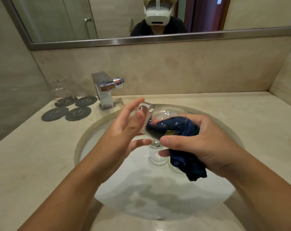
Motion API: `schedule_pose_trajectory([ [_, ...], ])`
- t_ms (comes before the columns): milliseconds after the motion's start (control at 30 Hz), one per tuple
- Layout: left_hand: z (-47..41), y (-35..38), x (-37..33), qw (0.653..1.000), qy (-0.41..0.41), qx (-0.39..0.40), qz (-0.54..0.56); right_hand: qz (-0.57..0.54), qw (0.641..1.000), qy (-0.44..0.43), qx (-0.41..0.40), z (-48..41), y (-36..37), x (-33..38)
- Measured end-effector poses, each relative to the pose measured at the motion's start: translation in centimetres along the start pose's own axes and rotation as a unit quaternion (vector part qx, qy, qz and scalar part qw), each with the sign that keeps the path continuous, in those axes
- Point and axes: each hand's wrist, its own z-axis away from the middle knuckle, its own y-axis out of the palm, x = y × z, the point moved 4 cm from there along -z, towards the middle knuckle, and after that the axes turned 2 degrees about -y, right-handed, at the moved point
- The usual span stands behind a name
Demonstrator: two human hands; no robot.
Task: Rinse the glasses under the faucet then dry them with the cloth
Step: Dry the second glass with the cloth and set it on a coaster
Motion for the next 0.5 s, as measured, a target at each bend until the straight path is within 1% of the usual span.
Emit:
schedule_pose_trajectory([
  [67, -0.1, -0.1, 0.0, 0.998, -0.002, -0.042, -0.054, 0.048, 0.999, -0.002, -0.014, 0.1, -0.2, 0.0],
  [133, -0.1, -0.3, 0.0, 0.994, 0.015, -0.059, -0.095, 0.060, 0.998, 0.007, -0.012, 0.0, -0.3, -0.2],
  [233, -0.1, -0.2, 0.1, 0.992, 0.028, -0.037, -0.118, 0.031, 0.998, 0.048, 0.013, 0.0, -0.4, -0.6],
  [300, -0.1, -0.1, 0.1, 0.990, 0.029, -0.013, -0.135, 0.011, 0.997, 0.069, 0.015, -0.1, -0.6, -0.8],
  [400, 0.1, -0.1, 0.3, 0.988, 0.041, 0.003, -0.146, -0.005, 0.997, 0.072, 0.013, -0.3, -0.6, -1.0],
  [500, 0.1, -0.6, 0.4, 0.988, 0.037, 0.001, -0.148, 0.006, 0.997, 0.074, 0.002, -0.3, -0.6, -1.3],
])
